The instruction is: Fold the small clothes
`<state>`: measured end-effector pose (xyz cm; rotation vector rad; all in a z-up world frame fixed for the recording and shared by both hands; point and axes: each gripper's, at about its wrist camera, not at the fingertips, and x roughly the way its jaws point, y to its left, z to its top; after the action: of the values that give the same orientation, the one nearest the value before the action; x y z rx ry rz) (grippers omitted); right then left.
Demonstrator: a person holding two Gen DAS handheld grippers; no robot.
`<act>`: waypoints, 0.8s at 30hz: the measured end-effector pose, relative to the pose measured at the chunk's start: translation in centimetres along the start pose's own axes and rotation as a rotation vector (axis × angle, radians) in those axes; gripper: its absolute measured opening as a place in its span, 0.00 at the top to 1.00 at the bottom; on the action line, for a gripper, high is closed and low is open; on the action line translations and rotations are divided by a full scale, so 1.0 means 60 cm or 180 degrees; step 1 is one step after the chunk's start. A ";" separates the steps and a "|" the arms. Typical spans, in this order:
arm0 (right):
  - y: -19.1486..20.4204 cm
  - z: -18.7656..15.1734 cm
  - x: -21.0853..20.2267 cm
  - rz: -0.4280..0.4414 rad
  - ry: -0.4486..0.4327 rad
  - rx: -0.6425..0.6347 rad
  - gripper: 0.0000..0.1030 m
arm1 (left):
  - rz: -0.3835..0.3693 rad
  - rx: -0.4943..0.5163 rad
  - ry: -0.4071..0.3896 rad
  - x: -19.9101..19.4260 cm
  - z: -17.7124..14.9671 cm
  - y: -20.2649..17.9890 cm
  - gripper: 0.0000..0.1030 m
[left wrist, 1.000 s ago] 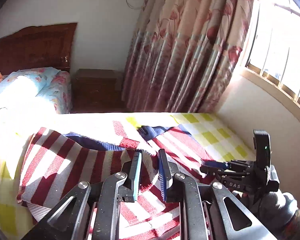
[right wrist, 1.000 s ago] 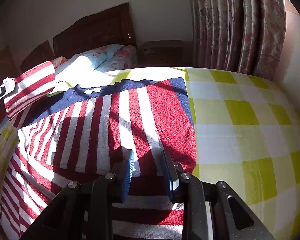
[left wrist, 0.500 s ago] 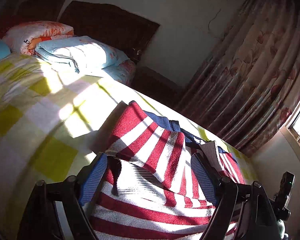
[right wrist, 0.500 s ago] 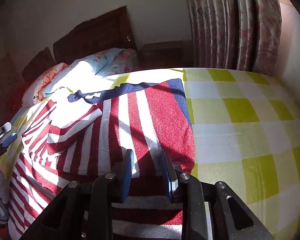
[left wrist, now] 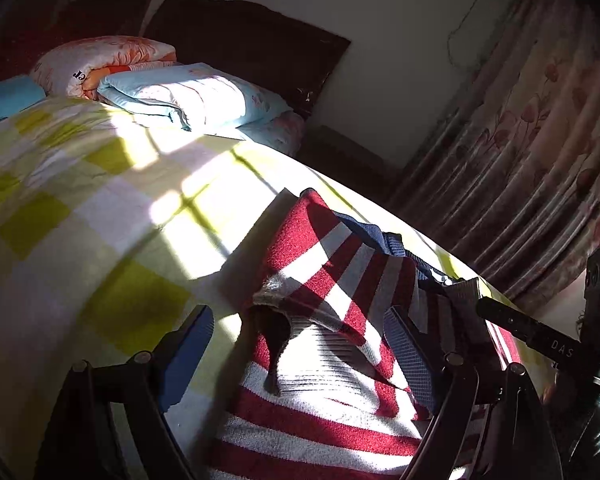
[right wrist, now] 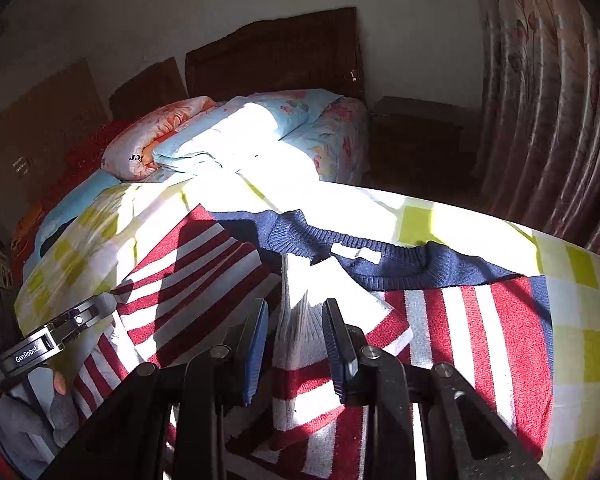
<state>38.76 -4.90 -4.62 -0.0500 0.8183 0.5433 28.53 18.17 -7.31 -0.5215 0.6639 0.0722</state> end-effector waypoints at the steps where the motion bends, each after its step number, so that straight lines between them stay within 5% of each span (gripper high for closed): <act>1: 0.008 0.005 0.019 0.0010 0.0062 -0.0012 0.73 | -0.0006 -0.0011 0.0003 0.000 0.000 0.001 0.00; 4: 0.016 0.004 0.063 -0.0217 0.0259 -0.0085 0.73 | -0.0030 -0.0044 0.0015 -0.001 0.001 0.005 0.00; 5: 0.012 0.000 0.061 -0.0285 0.0198 -0.0110 0.81 | -0.0038 -0.0055 0.0021 -0.001 0.001 0.006 0.00; 6: 0.007 -0.004 0.050 -0.0316 0.0110 -0.0099 0.91 | -0.0043 -0.0068 0.0026 -0.001 0.001 0.007 0.00; 9: -0.021 -0.027 -0.041 -0.0398 -0.0504 0.0063 0.92 | -0.0034 -0.0125 0.0047 0.001 0.002 0.012 0.00; 13: -0.083 -0.086 -0.161 -0.0294 -0.0915 0.0621 0.92 | -0.0025 -0.0165 0.0062 0.002 0.002 0.015 0.00; 17: -0.163 -0.165 -0.170 -0.0366 -0.0702 0.1227 0.88 | -0.0011 -0.0127 0.0069 0.004 0.001 0.012 0.00; 20: -0.196 -0.202 -0.139 -0.0164 -0.0375 0.1675 0.88 | -0.0005 -0.0119 0.0065 0.003 0.000 0.011 0.00; 24: -0.192 -0.194 -0.143 -0.0150 -0.0466 0.1637 0.80 | 0.0006 -0.0118 0.0076 0.005 0.001 0.011 0.00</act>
<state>31.57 -21.50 -8.48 0.4372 0.7906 0.2758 28.63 18.73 -7.72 -0.5580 0.6875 0.0803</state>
